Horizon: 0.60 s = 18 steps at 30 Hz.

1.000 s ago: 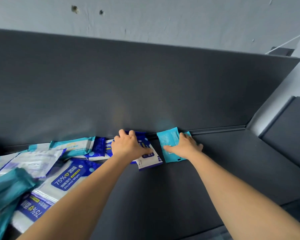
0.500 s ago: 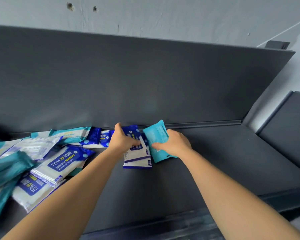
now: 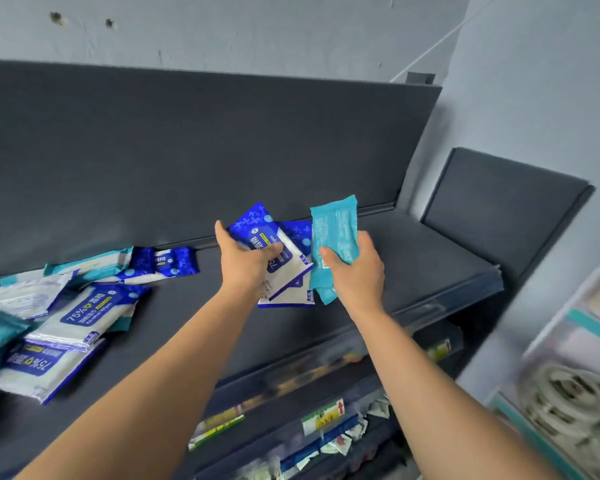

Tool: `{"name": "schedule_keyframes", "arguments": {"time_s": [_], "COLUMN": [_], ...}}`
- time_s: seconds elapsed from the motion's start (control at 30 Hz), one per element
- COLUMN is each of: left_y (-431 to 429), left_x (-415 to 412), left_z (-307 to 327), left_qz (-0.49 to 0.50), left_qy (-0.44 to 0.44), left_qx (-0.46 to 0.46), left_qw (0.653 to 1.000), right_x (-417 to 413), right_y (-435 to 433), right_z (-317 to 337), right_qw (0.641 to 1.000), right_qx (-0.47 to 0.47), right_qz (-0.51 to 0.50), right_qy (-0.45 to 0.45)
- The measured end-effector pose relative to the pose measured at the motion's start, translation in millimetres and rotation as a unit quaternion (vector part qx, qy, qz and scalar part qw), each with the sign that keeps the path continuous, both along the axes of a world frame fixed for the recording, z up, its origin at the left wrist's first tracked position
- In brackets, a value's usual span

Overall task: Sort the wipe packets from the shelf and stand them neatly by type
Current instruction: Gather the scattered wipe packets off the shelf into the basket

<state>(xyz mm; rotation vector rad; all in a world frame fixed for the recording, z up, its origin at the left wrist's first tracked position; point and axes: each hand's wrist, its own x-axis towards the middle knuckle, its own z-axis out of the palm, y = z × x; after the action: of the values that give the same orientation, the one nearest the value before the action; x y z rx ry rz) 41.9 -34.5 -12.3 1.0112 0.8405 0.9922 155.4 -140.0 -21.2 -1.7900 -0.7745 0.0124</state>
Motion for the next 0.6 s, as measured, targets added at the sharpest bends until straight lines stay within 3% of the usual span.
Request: {"name": "schedule_keyframes", "arguments": {"time_s": [0.27,0.6], "left_y": [-97.7,-249.9], "left_x": [-20.7,-33.8], "left_z": [-5.3,-31.9], "left_qz": [-0.125,-0.314], "left_qy": [0.029,0.032], "left_qx": [0.056,0.055], "left_qw": [0.99,0.947], "right_x": [-59.6,-118.3], "right_y": [-109.5,-282.7], "right_z": [-14.9,-37.0], "right_qw": [0.987,0.953], "right_qx": [0.076,0.039], "right_qz": [-0.14,-0.299], "right_qy": [0.014,0.039]}}
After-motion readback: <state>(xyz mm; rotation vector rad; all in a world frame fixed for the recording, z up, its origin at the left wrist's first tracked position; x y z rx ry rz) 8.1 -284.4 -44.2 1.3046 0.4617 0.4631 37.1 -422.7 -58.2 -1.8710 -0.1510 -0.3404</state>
